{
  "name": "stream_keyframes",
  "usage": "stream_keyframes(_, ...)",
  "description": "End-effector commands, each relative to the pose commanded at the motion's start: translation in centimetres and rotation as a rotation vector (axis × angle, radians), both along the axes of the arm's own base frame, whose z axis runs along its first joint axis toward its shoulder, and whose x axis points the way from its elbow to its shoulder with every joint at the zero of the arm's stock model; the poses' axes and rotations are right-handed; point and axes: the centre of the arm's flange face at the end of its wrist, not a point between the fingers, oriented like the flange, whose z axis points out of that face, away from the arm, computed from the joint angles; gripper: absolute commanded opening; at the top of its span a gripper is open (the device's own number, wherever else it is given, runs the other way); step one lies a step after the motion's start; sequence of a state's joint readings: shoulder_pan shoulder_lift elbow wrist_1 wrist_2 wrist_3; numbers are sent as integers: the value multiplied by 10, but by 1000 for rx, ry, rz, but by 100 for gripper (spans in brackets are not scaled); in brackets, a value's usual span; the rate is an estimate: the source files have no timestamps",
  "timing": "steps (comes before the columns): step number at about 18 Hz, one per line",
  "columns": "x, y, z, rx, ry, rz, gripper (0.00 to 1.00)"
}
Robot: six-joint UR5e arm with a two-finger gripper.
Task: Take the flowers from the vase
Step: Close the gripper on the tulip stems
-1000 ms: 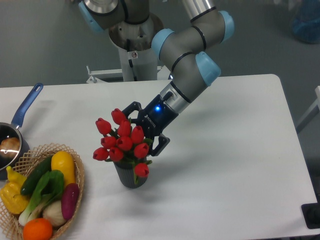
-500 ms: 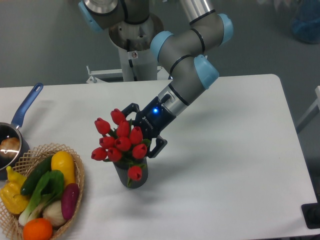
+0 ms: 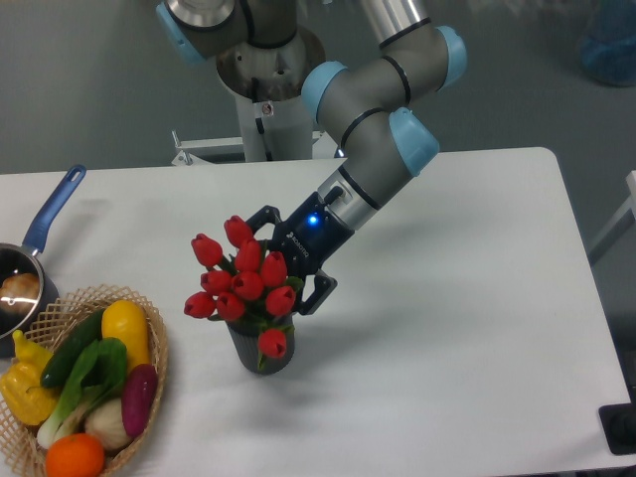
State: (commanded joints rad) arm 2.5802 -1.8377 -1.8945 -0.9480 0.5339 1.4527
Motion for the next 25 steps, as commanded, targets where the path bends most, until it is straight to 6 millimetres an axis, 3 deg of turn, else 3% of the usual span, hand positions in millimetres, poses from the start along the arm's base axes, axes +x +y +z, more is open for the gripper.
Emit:
stream_keyframes(6, 1, 1, -1, -1, -8, 0, 99)
stream_keyframes(11, -2, -2, 0, 0, -10, 9, 69)
stream_keyframes(13, -3, -3, 0, 0, -8, 11, 61)
stream_keyframes(16, -4, -4, 0, 0, -8, 14, 57)
stream_keyframes(17, -4, -4, 0, 0, -9, 14, 50)
stream_keyframes(25, -9, -8, 1, 6, -12, 24, 48)
